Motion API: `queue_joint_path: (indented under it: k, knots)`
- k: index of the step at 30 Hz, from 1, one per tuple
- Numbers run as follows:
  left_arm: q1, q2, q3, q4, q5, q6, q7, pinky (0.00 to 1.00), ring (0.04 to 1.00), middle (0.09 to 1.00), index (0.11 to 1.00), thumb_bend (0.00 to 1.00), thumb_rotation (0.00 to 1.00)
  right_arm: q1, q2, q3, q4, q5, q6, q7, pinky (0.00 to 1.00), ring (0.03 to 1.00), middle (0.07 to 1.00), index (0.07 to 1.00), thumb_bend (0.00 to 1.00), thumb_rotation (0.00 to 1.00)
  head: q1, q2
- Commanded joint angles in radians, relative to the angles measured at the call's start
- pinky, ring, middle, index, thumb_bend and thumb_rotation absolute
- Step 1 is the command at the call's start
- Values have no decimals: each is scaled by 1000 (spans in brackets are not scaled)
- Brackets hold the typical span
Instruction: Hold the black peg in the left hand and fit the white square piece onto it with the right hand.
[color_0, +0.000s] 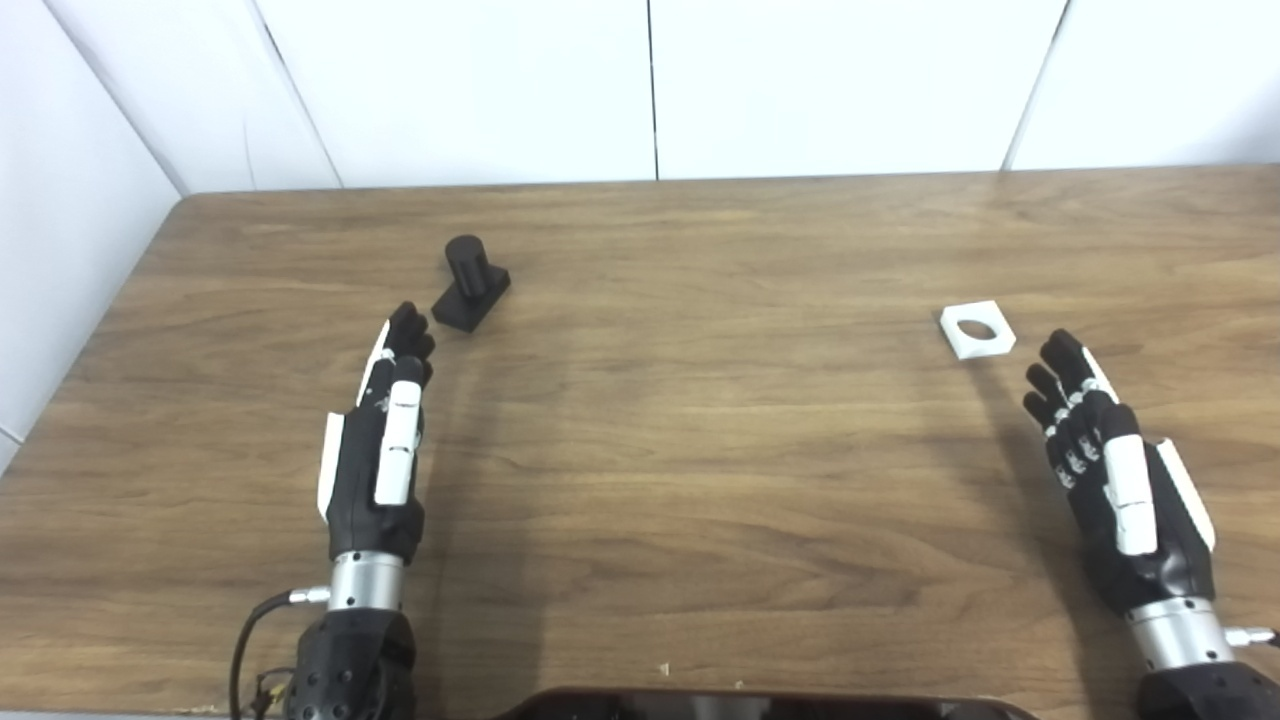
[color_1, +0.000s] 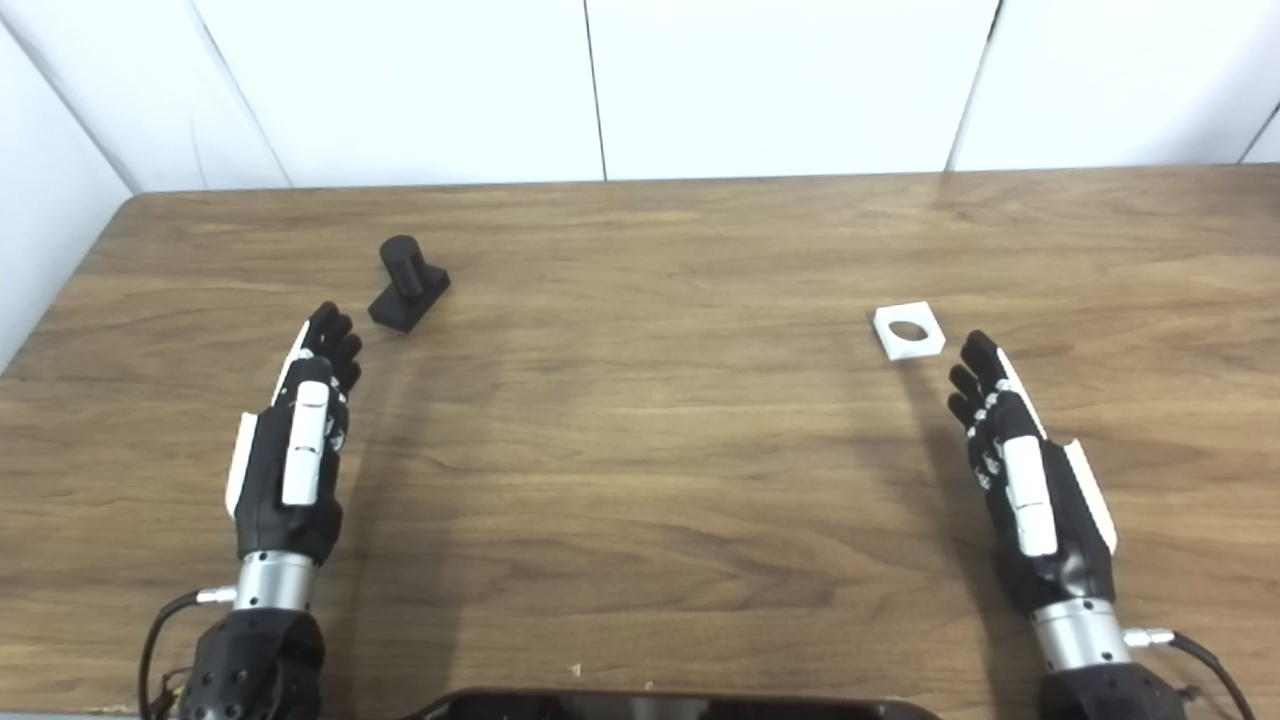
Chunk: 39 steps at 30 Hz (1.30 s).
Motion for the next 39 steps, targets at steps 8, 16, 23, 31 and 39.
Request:
queue_joint_path:
  k: [8, 16, 23, 31, 39]
  knots:
    - [140, -6, -5, -2, 17, -50, -10, 981, 978, 979, 966, 458, 861, -21, 6, 3, 8, 11, -26, 4, 986, 983, 991, 968, 577, 969, 0, -1]
    - [140, -8, -9, -26, 24, -38, -8, 998, 984, 986, 971, 468, 847, -24, 2, 3, 7, 7, -25, 4, 983, 977, 987, 967, 568, 978, 8, -3]
    - [106, -6, 1, -98, 142, 25, 36, 937, 934, 932, 909, 596, 746, -26, -3, -1, 22, 13, -27, 9, 973, 973, 984, 962, 588, 968, 23, -15]
    - [39, 6, -8, -206, 501, 172, 94, 851, 911, 925, 893, 536, 600, -32, -4, 2, 37, 8, -47, 13, 978, 970, 979, 951, 596, 965, 21, -27]
    - [-44, 5, -14, -177, 690, 223, 156, 840, 886, 882, 822, 641, 326, -33, -4, 1, 34, -5, -41, 7, 983, 972, 971, 925, 615, 960, 19, -33]
